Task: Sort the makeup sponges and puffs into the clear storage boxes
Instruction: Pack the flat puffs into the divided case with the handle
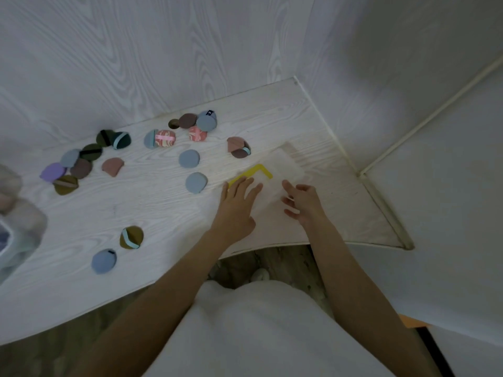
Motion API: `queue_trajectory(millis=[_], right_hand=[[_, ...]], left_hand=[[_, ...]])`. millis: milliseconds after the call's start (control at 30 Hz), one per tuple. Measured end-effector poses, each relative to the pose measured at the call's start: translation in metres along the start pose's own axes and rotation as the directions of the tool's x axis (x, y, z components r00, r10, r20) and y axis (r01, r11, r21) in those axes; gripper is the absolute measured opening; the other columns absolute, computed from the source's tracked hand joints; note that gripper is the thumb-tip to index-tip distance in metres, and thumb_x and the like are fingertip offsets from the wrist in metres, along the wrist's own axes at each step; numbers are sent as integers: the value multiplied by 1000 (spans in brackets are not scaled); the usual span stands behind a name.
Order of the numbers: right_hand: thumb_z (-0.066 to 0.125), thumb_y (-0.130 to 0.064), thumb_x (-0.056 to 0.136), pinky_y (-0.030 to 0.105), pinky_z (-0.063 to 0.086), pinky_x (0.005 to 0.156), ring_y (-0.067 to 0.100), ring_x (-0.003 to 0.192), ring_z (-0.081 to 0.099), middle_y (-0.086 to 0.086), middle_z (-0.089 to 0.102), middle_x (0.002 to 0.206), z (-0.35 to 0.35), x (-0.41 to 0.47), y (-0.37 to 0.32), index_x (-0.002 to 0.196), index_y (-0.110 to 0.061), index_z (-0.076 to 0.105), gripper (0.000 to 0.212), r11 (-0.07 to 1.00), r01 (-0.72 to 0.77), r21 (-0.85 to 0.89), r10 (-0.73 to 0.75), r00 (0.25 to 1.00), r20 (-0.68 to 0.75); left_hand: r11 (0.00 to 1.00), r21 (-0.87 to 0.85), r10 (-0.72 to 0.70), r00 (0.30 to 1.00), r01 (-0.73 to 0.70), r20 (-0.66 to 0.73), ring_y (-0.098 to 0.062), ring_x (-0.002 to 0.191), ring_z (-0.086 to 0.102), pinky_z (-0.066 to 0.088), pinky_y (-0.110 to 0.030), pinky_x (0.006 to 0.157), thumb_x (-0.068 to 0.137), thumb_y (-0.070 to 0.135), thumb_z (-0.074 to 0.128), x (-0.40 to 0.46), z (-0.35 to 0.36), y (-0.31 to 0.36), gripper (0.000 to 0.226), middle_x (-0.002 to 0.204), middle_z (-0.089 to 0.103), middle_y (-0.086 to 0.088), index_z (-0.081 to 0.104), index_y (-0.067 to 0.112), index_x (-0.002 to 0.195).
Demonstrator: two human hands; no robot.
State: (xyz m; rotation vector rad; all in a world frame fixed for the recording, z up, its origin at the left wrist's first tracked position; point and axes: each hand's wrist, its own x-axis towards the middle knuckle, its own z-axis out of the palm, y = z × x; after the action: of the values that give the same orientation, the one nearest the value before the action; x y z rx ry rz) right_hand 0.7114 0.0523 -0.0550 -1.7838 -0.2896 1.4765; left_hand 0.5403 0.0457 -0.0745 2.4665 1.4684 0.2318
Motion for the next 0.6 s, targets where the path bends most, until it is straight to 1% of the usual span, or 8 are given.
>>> queue_trajectory(millis=[67, 167, 233, 300, 367, 467, 533, 600], right_hand=[[68, -29, 84, 42, 49, 85, 13, 81, 60, 6, 55, 114, 0, -2, -3, 132, -21, 29, 63, 999, 32, 25, -32, 999, 23], [67, -28, 85, 46, 51, 86, 17, 86, 62, 6, 53, 118, -4, -4, -6, 143, -37, 9, 82, 997, 72, 6, -72, 991, 109], [66, -33, 85, 46, 51, 86, 20, 94, 61, 6, 53, 123, -9, -6, -10, 143, -42, 9, 82, 995, 86, -53, -76, 983, 166], [62, -49, 84, 44, 48, 89, 24, 108, 54, 6, 47, 132, -14, -6, -11, 143, -42, 15, 76, 972, 150, -182, -121, 980, 160], [52, -59, 85, 44, 39, 99, 29, 123, 42, 10, 38, 140, -18, -2, -7, 143, -38, 21, 69, 879, 308, -364, -300, 951, 82], [43, -54, 91, 36, 23, 103, 29, 133, 22, 14, 24, 146, -25, -1, -1, 139, -32, 36, 53, 686, 517, -512, -598, 801, 8], [42, -58, 85, 38, 24, 105, 25, 135, 20, 9, 24, 149, -31, 2, -1, 139, -29, 38, 61, 573, 599, -559, -660, 742, 117], [46, -51, 85, 36, 29, 104, 20, 133, 29, 4, 33, 146, -34, 10, -2, 142, -24, 33, 65, 475, 655, -587, -635, 717, 287]], left_hand=[[998, -56, -2, 998, 6, 70, -29, 140, 13, 1, -51, 113, 68, 13, 68, 3, -7, -1, 83, 148, 28, -9, 30, 15, 142], [994, -108, 32, 991, -18, 129, -32, 137, 15, 7, -54, 113, 67, 15, 69, 8, -17, -6, 84, 146, 29, -12, 31, 13, 141], [987, -154, 75, 987, -52, 143, -33, 135, 21, 17, -55, 110, 64, 19, 68, 8, -21, -10, 84, 143, 32, -13, 33, 13, 140], [965, -261, 81, 985, -38, 154, -31, 131, 26, 22, -45, 111, 62, 25, 65, 9, -28, -12, 85, 142, 34, -12, 34, 15, 140], [927, -374, 62, 982, 9, 177, -26, 130, 30, 25, -32, 108, 61, 30, 61, 12, -42, -13, 84, 143, 34, -10, 36, 18, 140], [934, -355, 77, 991, -35, 106, -20, 115, 37, 37, -28, 93, 64, 32, 61, 22, -67, -17, 75, 137, 36, -8, 45, 22, 136], [945, -312, 100, 995, -96, -3, -11, 97, 42, 37, -14, 78, 69, 21, 65, 30, -84, -24, 63, 127, 44, -4, 52, 18, 131], [966, -225, 97, 988, -123, -122, -11, 87, 53, 32, -4, 67, 75, 5, 65, 38, -98, -32, 52, 120, 54, -2, 57, 15, 125]])
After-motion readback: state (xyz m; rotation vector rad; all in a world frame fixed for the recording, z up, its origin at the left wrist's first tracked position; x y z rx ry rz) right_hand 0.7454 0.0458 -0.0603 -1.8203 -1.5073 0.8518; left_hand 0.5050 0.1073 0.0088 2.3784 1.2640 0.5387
